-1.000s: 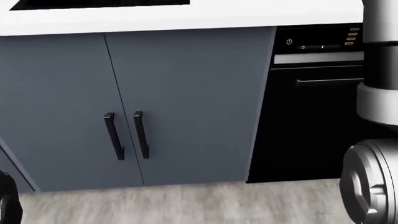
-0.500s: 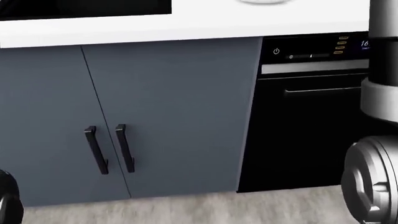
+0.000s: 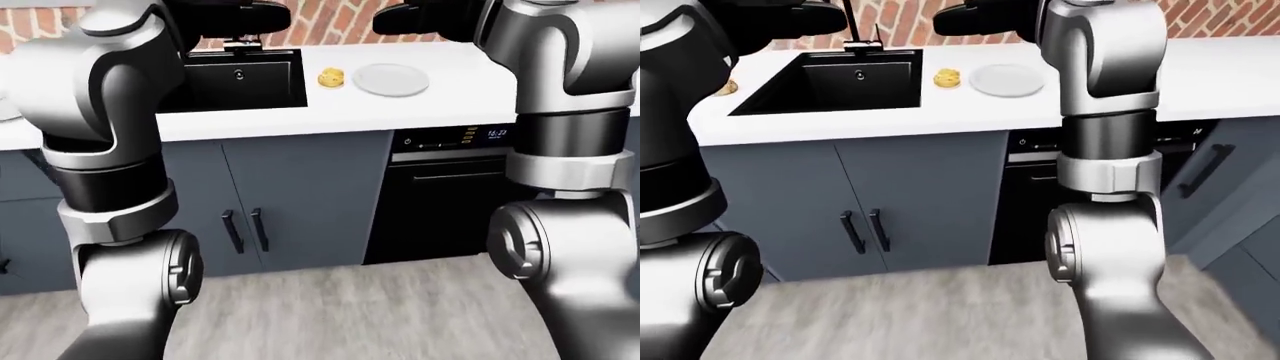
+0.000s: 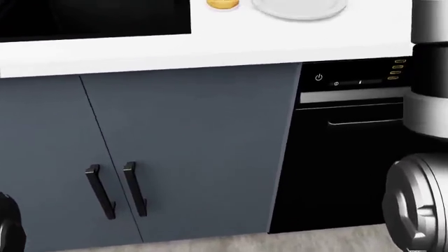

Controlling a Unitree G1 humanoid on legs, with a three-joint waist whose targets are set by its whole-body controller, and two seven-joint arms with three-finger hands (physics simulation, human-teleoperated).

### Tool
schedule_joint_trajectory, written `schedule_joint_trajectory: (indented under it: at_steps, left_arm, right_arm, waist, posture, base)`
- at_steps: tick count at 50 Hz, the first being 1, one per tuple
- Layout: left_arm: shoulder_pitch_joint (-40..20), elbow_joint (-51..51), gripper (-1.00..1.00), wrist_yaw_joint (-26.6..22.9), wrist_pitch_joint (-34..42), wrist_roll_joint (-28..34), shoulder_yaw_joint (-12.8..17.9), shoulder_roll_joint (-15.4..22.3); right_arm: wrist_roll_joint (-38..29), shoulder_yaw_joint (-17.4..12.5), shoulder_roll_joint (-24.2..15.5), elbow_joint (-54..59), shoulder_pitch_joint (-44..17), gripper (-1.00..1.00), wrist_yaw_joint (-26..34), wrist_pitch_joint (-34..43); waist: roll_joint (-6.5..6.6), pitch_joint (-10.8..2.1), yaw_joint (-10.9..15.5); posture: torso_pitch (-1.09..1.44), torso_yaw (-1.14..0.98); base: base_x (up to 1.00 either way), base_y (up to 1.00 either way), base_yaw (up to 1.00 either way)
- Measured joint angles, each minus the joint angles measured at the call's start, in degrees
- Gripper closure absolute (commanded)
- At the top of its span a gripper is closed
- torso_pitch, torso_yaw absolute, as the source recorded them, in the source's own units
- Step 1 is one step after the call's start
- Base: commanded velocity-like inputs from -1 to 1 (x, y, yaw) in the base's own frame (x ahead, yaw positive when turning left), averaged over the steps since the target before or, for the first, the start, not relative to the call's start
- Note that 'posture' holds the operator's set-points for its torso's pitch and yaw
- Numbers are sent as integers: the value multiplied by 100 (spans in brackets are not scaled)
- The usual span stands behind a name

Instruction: Place the pastries on the plates.

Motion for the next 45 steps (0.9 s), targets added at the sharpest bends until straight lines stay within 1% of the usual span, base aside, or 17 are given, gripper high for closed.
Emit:
schedule_joint_trajectory:
  at_steps: [2,3,4,7,12,17,18,20,22,24,28,31,33,34,37,42,45]
  left_arm:
    - [-21,7,-100,-6,-22,8,4,2]
    - [-23,-6,-100,-7,-33,11,0,-24]
    - [10,-18,-100,-13,-33,4,-29,-61]
    - [46,48,-100,-63,43,-59,-136,-111]
    - [-16,19,-100,-58,46,-45,-65,-68]
    - [-44,-96,-100,-33,32,-35,-30,-35]
    - [-6,-107,-100,-26,33,-29,-8,-20]
    - [81,-48,-100,-3,63,0,35,-6]
    - [81,33,-100,17,114,29,41,-3]
    - [36,41,-100,13,117,30,16,-11]
    - [-15,-1,-100,-23,33,13,-5,-7]
    - [-51,20,-100,-30,-18,26,-6,-8]
    - [4,-5,-100,-37,-20,21,-63,-73]
    - [16,11,-100,-50,18,0,-102,-100]
    - [21,29,-100,-83,102,-48,-125,-107]
    - [1,-55,-100,-82,9,-1,-83,-68]
    - [-3,-69,-100,-94,-29,11,-83,-65]
  right_arm:
    - [4,1,-3,-16,-7,-100,7,-36]
    - [3,-8,-26,-19,-7,-100,8,-46]
    - [-4,-34,-46,-19,24,-100,2,-52]
    - [-59,-85,-77,86,135,-100,-36,6]
    - [-60,-45,-57,54,95,-100,-25,18]
    - [-56,-51,-45,-34,77,-100,-15,-32]
    - [-50,-30,-7,-39,106,-100,-11,-39]
    - [-18,44,48,31,131,-100,17,-4]
    - [10,71,56,77,125,-100,43,41]
    - [3,43,29,71,87,-100,40,65]
    - [-29,1,-2,-11,4,-100,17,15]
    - [-28,2,-14,-37,-27,-100,22,-20]
    - [-40,-37,-48,-30,62,-100,22,-44]
    - [-59,-58,-66,10,106,-100,13,-32]
    - [-111,-65,-62,103,104,-100,-33,83]
    - [-76,-49,-53,-17,81,-100,-2,23]
    - [-77,-63,-66,-32,66,-100,-1,-2]
  waist:
    - [-208,-30,33]
    - [-225,-36,17]
    - [-150,15,-29]
    - [-155,45,-77]
    - [83,48,-61]
    - [464,-14,-128]
    - [393,18,-88]
    - [423,61,-56]
    - [391,29,-47]
    - [299,2,-54]
    - [60,-5,-13]
    - [-248,-52,34]
    - [-168,29,-40]
    - [-195,53,-58]
    - [-144,26,-67]
    - [155,37,-75]
    - [433,-6,-133]
  posture:
    - [0,0]
    - [0,0]
    - [0,0]
    - [0,0]
    - [0,0]
    - [0,0]
    - [0,0]
    - [0,0]
    - [0,0]
    - [0,0]
    - [0,0]
    - [0,0]
    - [0,0]
    - [0,0]
    - [0,0]
    - [0,0]
    - [0,0]
  base:
    - [21,0,0]
    - [21,0,0]
    - [20,0,0]
    - [20,0,0]
    - [21,0,0]
    - [21,0,0]
    - [20,0,0]
    - [20,0,0]
    - [20,0,0]
    - [20,0,0]
    - [21,0,0]
    - [21,0,0]
    - [21,0,0]
    - [21,0,0]
    - [21,0,0]
    - [21,0,0]
    - [21,0,0]
